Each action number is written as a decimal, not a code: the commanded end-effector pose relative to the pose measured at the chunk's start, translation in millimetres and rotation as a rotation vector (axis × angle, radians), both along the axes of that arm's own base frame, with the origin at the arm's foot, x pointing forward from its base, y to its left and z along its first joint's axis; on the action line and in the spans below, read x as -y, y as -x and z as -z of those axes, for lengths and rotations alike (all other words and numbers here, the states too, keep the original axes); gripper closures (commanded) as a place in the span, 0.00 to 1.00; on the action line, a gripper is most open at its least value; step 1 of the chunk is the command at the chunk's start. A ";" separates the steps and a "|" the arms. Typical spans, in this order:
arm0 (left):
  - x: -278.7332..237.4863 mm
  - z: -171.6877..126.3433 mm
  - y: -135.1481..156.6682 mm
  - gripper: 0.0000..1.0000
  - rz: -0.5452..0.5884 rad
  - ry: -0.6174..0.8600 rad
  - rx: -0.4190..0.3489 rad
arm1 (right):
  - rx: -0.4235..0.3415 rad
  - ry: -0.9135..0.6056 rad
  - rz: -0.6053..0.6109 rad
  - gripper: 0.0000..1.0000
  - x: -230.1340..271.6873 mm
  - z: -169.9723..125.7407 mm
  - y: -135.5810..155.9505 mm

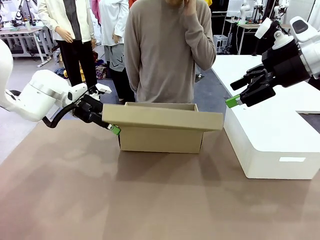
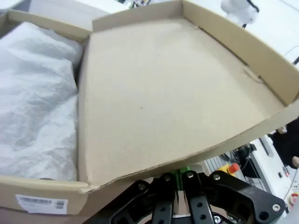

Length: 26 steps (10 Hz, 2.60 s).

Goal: Pack the shoes into the box.
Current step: Close the Shoes Box, then press down on the lid of the Shoes Box.

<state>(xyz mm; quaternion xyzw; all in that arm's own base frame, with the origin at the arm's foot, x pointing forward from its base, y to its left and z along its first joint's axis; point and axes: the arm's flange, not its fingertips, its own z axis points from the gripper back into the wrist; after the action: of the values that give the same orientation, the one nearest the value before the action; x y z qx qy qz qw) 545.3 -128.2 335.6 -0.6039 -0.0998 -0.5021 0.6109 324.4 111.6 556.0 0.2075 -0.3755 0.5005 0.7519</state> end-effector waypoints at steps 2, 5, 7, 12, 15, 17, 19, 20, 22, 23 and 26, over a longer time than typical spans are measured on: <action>2.8 -23.1 4.6 1.00 -0.164 -0.001 0.021 | 0.014 -0.018 -0.025 0.00 -0.2 0.7 -4.0; 1.4 -39.2 -4.0 1.00 -0.370 -0.076 0.062 | 0.014 -0.018 -0.025 0.00 -0.2 0.7 -4.0; -1.6 -47.0 -5.9 1.00 -0.452 -0.194 0.080 | 0.014 -0.018 -0.025 0.00 -0.2 0.7 -4.0; -7.3 -50.4 -17.0 1.00 -0.463 -0.242 0.099 | 0.014 -0.018 -0.025 0.00 -0.2 0.7 -4.0; -7.3 -50.4 -17.0 1.00 -0.463 -0.242 0.099 | 0.014 -0.018 -0.025 0.00 -0.2 0.7 -4.0; -7.3 -50.4 -17.0 1.00 -0.463 -0.242 0.099 | 0.014 -0.018 -0.025 0.00 -0.2 0.7 -4.0; -7.3 -50.4 -17.0 1.00 -0.463 -0.242 0.099 | 0.014 -0.018 -0.025 0.00 -0.2 0.7 -4.0; -7.3 -50.4 -17.0 1.00 -0.463 -0.242 0.099 | 0.014 -0.018 -0.025 0.00 -0.2 0.7 -4.0; -7.1 -53.1 -20.0 1.00 -0.459 -0.258 0.082 | 0.014 -0.018 -0.025 0.00 -0.2 0.7 -4.0; -4.7 -72.8 -13.3 1.00 -0.441 -0.320 0.133 | 0.014 -0.018 -0.025 0.00 -0.2 0.7 -4.0; -6.6 -122.5 -3.9 0.89 -0.372 -0.520 0.254 | -0.038 0.044 -0.038 0.00 -12.5 -14.6 -11.8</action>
<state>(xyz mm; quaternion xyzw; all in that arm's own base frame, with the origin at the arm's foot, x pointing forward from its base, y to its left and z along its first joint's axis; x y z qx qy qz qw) 552.9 -121.3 444.5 -0.3698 -0.1696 -0.4550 0.7922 324.6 117.0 559.6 0.2071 -0.3639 0.5100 0.7514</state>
